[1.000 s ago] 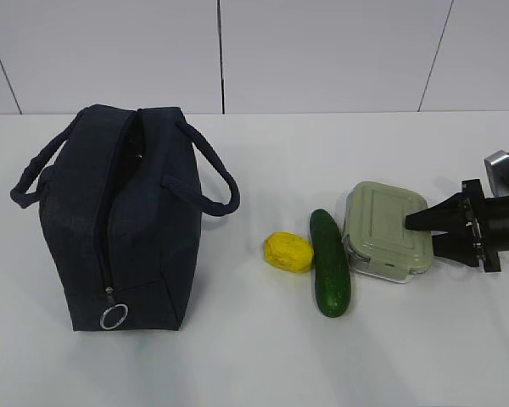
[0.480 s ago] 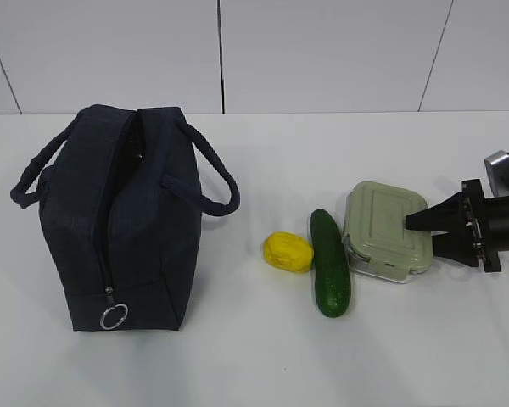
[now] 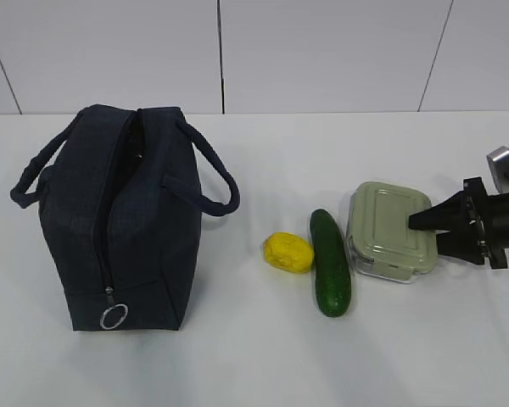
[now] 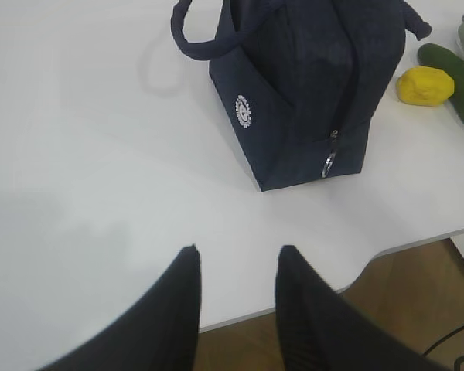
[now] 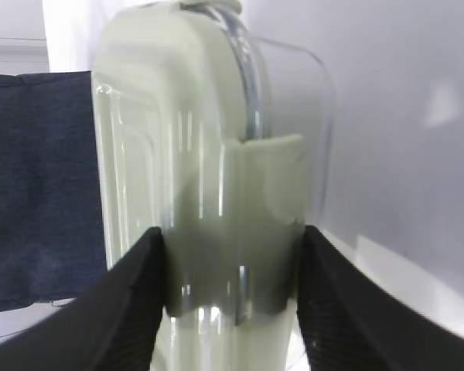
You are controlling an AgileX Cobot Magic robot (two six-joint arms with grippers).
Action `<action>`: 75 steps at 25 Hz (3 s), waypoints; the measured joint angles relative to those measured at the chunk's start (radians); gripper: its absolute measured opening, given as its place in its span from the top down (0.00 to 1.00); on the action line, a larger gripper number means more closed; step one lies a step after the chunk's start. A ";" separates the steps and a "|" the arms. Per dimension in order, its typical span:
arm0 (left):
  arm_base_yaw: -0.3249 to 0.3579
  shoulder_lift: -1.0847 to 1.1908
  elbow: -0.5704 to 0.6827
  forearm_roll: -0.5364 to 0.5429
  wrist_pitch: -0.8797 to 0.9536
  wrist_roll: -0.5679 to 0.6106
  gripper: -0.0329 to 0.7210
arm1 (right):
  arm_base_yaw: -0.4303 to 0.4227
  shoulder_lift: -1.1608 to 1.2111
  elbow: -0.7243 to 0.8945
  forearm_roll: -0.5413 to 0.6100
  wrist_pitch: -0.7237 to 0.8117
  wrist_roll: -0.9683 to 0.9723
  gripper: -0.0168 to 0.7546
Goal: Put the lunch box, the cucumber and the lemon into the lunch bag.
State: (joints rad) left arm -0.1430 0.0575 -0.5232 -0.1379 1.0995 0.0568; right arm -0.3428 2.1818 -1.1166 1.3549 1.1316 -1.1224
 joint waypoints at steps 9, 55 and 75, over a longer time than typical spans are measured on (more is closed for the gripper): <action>0.000 0.000 0.000 0.000 0.000 0.000 0.64 | 0.000 -0.002 0.000 -0.010 -0.003 0.026 0.48; 0.000 0.170 -0.062 -0.091 -0.087 0.000 0.64 | 0.002 -0.133 0.000 -0.032 -0.010 0.157 0.51; 0.000 0.486 -0.144 -0.175 -0.180 0.000 0.52 | 0.108 -0.204 -0.001 -0.017 -0.006 0.225 0.51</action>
State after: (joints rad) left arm -0.1430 0.5439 -0.6673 -0.3127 0.9193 0.0568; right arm -0.2352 1.9782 -1.1180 1.3381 1.1259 -0.8979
